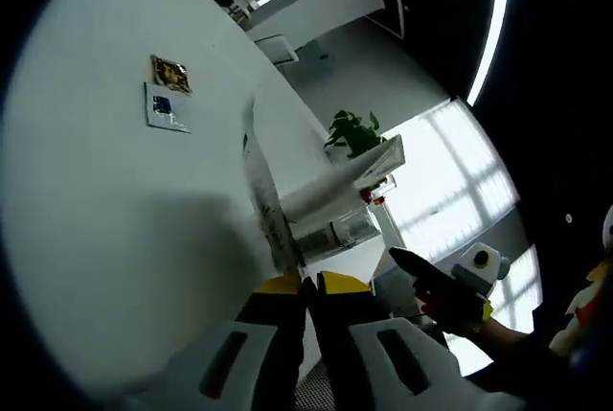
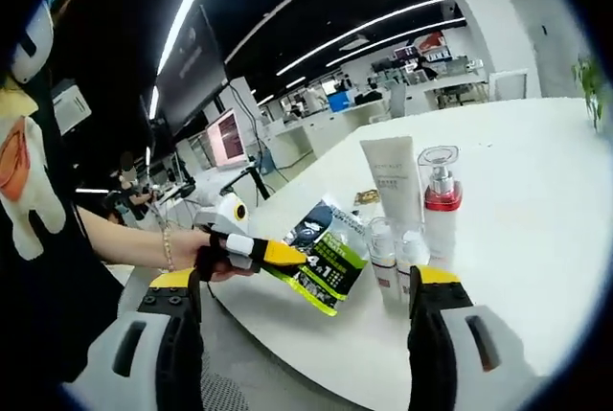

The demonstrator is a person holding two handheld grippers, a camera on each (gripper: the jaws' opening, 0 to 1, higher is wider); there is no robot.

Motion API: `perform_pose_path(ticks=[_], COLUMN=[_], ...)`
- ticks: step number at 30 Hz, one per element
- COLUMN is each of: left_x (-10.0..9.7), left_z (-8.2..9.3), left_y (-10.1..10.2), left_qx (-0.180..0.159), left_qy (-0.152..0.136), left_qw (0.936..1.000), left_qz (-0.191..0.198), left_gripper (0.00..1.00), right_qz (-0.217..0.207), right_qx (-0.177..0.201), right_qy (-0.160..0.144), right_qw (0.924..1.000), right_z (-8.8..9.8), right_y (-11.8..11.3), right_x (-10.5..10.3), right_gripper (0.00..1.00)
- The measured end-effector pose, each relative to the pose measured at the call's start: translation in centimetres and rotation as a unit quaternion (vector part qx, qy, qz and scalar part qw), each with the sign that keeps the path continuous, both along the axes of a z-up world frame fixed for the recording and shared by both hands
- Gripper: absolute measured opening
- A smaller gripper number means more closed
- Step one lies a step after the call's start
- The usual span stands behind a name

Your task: Arrange the skincare products in the storage area until every visible bottle or jar stands upright without overlapping.

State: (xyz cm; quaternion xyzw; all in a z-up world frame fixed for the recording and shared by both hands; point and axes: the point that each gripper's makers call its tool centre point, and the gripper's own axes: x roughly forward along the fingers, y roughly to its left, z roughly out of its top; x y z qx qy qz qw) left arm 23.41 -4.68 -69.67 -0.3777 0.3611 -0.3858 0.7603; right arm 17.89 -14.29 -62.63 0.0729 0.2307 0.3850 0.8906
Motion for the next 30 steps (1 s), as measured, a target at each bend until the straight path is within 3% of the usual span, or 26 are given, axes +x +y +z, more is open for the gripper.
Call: perform_pose_path(ticks=[4, 9, 16, 19, 22, 23, 24, 25, 27, 29, 30], left_x=[-0.2, -0.1, 0.0, 0.2, 0.4, 0.6, 0.7, 0.9, 0.8, 0.9, 1.2], left_z=[-1.0, -2.3, -4.7, -5.6, -6.2, -5.9, -6.2, -6.1, -5.9, -5.8, -6.1], left_y=[-0.5, -0.6, 0.3, 1.0, 1.8, 1.6, 1.9, 1.9, 1.6, 1.7, 2.0], left_qx=[0.023, 0.042, 0.111, 0.165, 0.241, 0.245, 0.253, 0.269, 0.285, 0.311, 0.326], left_qy=[-0.002, -0.007, -0.009, -0.035, -0.087, -0.106, -0.105, -0.126, -0.141, -0.162, -0.180], left_qw=[0.9997, 0.9989, 0.9937, 0.9855, 0.9657, 0.9628, 0.9606, 0.9533, 0.9455, 0.9335, 0.9245], left_qz=[-0.012, -0.021, -0.011, -0.015, -0.041, -0.044, -0.046, -0.056, -0.068, -0.078, -0.084], left_gripper=[0.00, 0.00, 0.01, 0.03, 0.09, 0.09, 0.11, 0.12, 0.14, 0.17, 0.18], right_qz=[-0.001, -0.017, -0.029, -0.027, -0.027, -0.027, -0.029, -0.030, -0.031, -0.032, -0.032], right_qx=[-0.019, -0.013, -0.006, -0.010, -0.011, -0.010, -0.009, -0.008, -0.006, -0.005, -0.004], right_qy=[0.005, 0.012, 0.017, 0.021, 0.021, 0.021, 0.022, 0.022, 0.023, 0.023, 0.023], right_qw=[0.9998, 0.9997, 0.9994, 0.9994, 0.9994, 0.9994, 0.9993, 0.9993, 0.9993, 0.9992, 0.9992], right_z=[-0.5, -0.6, -0.7, -0.9, -0.9, -0.9, -0.9, -0.9, -0.9, -0.9, -0.9], right_y=[-0.2, -0.7, -1.1, -1.0, -1.0, -1.0, -1.1, -1.1, -1.2, -1.3, -1.3], right_x=[0.0, 0.3, 0.6, 0.5, 0.5, 0.5, 0.6, 0.6, 0.6, 0.7, 0.6], right_gripper=[0.95, 0.98, 0.98, 0.97, 0.97, 0.97, 0.97, 0.97, 0.97, 0.97, 0.97])
